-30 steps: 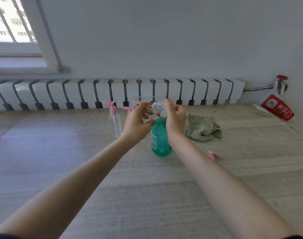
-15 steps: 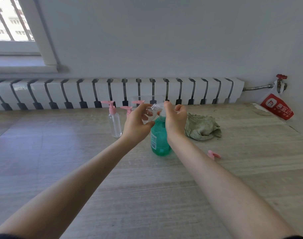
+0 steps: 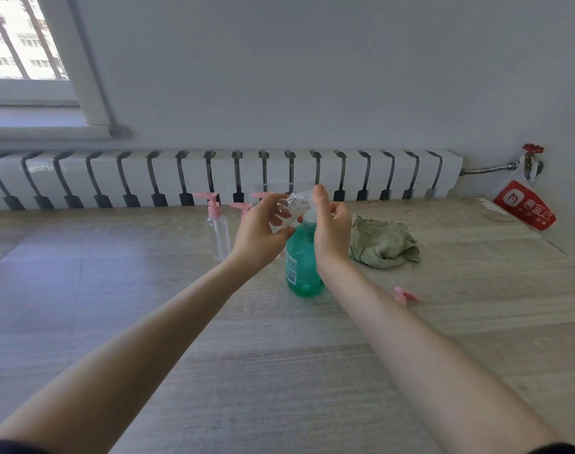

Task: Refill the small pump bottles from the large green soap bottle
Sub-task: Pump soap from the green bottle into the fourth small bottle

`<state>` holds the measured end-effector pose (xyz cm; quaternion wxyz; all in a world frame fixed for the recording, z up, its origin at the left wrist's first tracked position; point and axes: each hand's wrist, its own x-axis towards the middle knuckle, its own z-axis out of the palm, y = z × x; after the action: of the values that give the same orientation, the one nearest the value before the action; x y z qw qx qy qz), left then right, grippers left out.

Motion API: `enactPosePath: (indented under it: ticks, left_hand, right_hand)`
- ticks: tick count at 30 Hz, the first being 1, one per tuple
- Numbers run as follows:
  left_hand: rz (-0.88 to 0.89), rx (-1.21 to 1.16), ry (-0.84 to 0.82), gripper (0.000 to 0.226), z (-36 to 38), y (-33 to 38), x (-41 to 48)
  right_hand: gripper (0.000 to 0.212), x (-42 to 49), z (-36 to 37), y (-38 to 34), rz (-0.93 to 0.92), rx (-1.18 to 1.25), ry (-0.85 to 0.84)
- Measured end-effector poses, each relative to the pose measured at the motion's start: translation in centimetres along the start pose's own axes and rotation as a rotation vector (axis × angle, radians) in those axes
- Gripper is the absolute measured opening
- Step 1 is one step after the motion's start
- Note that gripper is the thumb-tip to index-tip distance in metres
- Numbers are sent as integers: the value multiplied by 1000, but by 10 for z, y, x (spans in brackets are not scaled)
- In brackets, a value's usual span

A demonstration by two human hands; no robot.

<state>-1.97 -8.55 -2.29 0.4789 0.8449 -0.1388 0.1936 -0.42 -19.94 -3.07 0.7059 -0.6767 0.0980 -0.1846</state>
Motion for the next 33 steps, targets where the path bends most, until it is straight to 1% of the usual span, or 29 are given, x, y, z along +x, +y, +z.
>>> enactPosePath:
  ticks: [7, 12, 16, 25, 30, 33]
  left_hand:
    - [2, 11, 3, 49, 0, 0, 1]
    - [11, 17, 6, 48, 1, -1, 0]
    - [-12, 22, 3, 49, 2, -3, -1]
    - [-31, 15, 2, 48, 4, -4, -2]
    - [-29, 18, -5, 46, 4, -4, -2]
    - [-26, 36, -12, 46, 3, -4, -3]
  right_hand:
    - [46, 2, 1, -1, 6, -7, -7]
    - [34, 1, 0, -4, 6, 14, -13]
    - [29, 0, -1, -5, 1, 46, -25]
    - [29, -4, -1, -12, -27, 75, -1]
    - [29, -4, -1, -10, -29, 46, -33]
    - [35, -3, -1, -7, -10, 27, -68]
